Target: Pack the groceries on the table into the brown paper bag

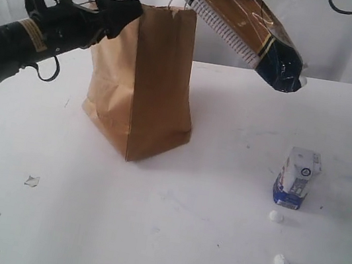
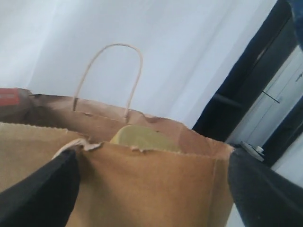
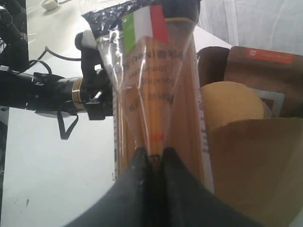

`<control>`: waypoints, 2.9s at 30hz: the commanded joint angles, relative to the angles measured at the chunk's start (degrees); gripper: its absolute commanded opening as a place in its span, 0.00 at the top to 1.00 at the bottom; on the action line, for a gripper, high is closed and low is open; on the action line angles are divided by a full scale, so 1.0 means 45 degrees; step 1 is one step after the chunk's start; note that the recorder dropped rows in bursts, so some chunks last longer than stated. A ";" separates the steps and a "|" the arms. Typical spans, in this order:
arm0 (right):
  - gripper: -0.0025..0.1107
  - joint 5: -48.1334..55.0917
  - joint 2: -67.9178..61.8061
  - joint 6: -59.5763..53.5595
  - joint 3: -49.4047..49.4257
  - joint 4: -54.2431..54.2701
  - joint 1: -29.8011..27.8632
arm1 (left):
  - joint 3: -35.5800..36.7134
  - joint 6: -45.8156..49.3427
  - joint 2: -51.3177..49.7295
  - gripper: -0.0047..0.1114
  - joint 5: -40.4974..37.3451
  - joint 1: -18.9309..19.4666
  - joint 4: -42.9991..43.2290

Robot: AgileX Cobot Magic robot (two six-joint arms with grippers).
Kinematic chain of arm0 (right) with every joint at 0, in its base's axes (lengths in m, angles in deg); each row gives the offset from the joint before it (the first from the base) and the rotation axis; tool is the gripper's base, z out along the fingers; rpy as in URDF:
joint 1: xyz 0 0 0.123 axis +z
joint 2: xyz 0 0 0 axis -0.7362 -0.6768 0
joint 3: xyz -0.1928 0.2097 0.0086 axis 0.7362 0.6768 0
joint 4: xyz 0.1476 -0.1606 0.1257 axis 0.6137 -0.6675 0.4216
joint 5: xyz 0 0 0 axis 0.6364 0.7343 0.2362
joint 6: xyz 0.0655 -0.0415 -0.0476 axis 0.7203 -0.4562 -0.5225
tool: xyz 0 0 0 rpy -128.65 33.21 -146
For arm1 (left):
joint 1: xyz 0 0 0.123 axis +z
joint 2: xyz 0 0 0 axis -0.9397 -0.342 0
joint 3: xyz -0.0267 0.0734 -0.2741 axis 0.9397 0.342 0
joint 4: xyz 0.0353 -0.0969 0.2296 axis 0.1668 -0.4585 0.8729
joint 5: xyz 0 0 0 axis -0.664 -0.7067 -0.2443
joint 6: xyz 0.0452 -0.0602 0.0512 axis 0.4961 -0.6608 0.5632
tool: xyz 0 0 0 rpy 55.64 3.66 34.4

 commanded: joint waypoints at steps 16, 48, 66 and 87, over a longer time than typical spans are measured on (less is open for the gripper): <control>0.98 0.0036 0.0235 0.0260 -0.0234 0.0941 -0.0033 | -0.0642 0.1459 0.0096 0.23 0.0538 -0.1326 -0.1503; 0.98 0.0036 0.0235 0.0502 -0.0234 0.0269 -0.0033 | -0.0735 -0.3245 0.0342 0.30 0.0538 -0.1326 -0.6477; 0.98 0.0036 0.0235 0.0498 -0.0234 0.0250 -0.0033 | -0.1350 -0.9973 0.0467 0.30 0.0538 -0.1326 -0.8310; 0.98 0.0036 0.0235 0.0615 -0.0234 0.0076 -0.0033 | 0.2223 -0.8506 0.1303 0.30 0.0538 0.0208 -0.2805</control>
